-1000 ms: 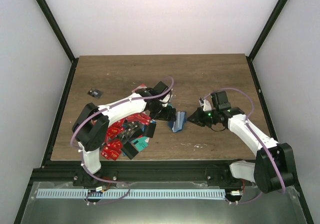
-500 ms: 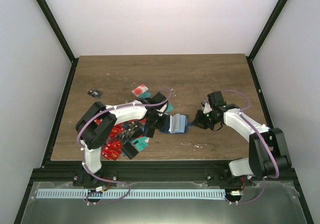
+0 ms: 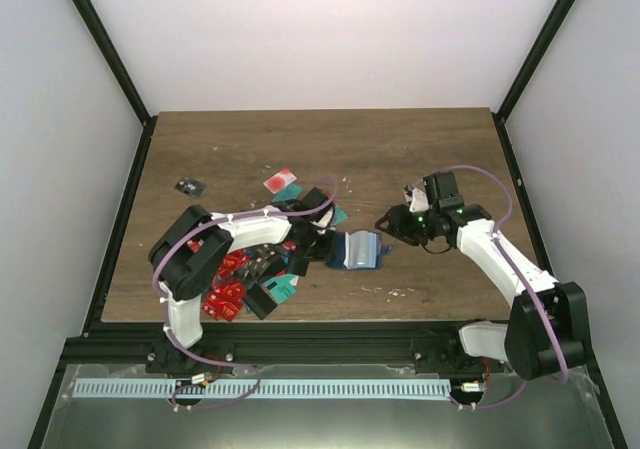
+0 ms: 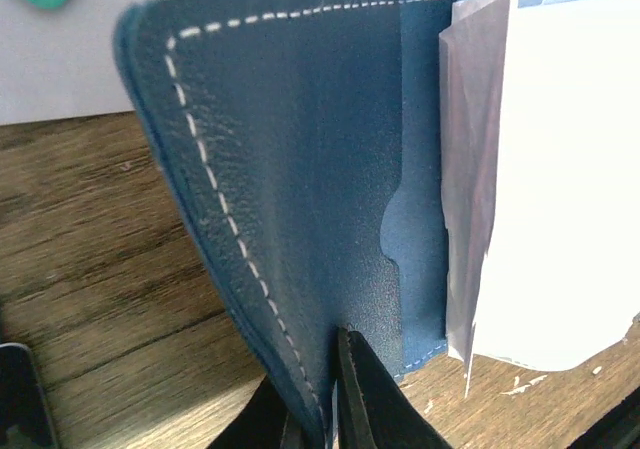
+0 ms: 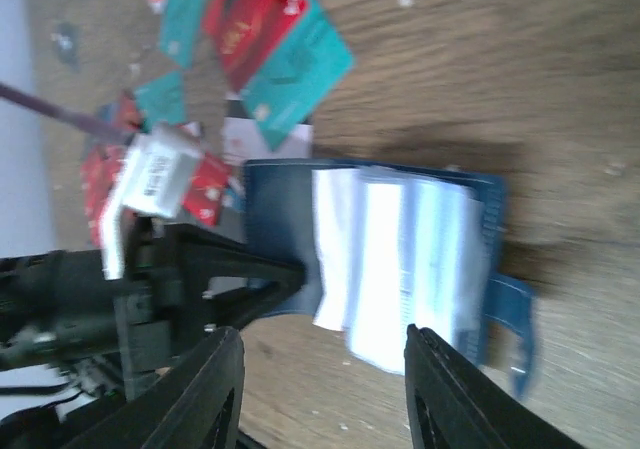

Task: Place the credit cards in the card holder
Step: Open the card holder at the center of the board.

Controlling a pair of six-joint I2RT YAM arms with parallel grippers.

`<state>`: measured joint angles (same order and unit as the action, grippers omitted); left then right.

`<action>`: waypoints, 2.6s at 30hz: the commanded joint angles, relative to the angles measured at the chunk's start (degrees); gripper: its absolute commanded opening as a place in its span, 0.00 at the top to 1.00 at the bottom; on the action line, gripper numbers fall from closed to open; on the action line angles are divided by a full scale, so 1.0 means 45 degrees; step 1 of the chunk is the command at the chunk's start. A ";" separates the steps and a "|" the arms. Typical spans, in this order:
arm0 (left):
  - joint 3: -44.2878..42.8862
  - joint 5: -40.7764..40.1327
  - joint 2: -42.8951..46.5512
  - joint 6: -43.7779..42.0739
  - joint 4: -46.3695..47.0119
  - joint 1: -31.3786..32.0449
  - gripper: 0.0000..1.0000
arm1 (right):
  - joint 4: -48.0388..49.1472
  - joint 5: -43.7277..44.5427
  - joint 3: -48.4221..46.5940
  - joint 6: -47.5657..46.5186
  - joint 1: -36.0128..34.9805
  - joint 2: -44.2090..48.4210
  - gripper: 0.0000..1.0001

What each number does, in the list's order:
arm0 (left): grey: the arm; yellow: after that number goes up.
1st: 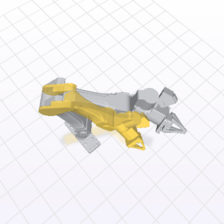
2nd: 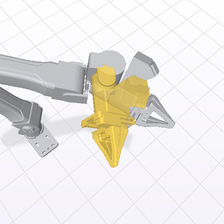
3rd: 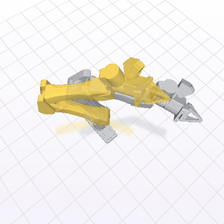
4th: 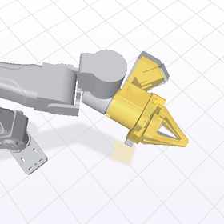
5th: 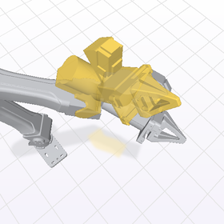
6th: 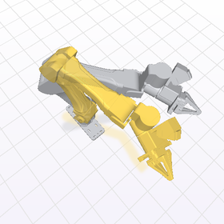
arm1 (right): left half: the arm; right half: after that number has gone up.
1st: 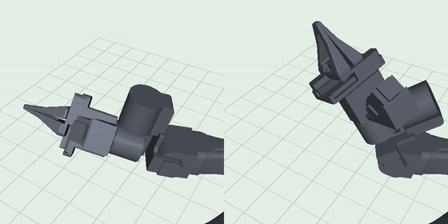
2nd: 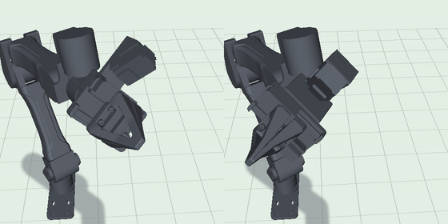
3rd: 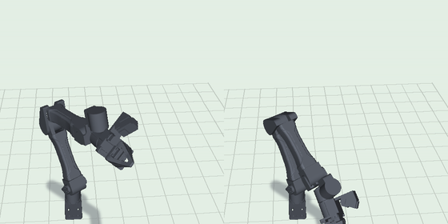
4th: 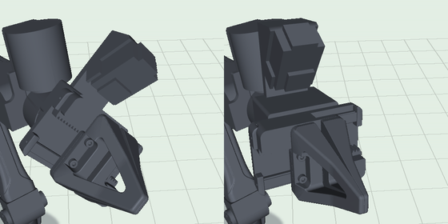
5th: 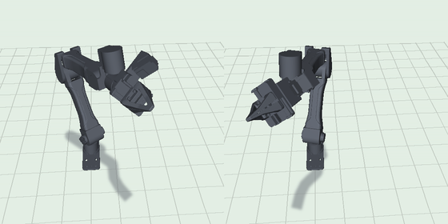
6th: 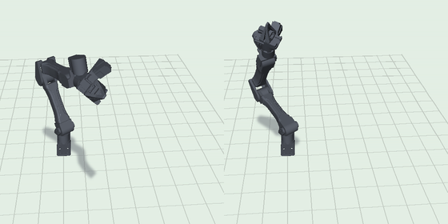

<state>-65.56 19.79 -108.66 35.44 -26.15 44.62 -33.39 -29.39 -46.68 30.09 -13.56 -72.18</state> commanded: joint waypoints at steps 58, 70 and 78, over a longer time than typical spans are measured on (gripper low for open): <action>0.0432 0.3019 -0.0714 -0.0356 0.1476 -0.0364 0.85 | 0.8135 -0.6258 0.1534 0.2133 -0.1442 -0.7037 0.54; 0.0302 -0.0818 0.3485 -0.0560 -0.3384 -0.0687 0.37 | 0.6268 -0.4717 0.1221 0.1237 -0.1449 -0.8117 0.51; 0.1182 -0.3164 0.5997 0.0382 -0.5264 -0.2218 0.30 | 0.4473 -0.4678 -0.0127 0.0438 -0.1563 -0.6842 0.48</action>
<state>-62.92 13.02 -86.06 34.72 -42.89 37.65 -5.08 -57.91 -44.95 34.87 -20.03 -104.73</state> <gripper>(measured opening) 0.703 0.511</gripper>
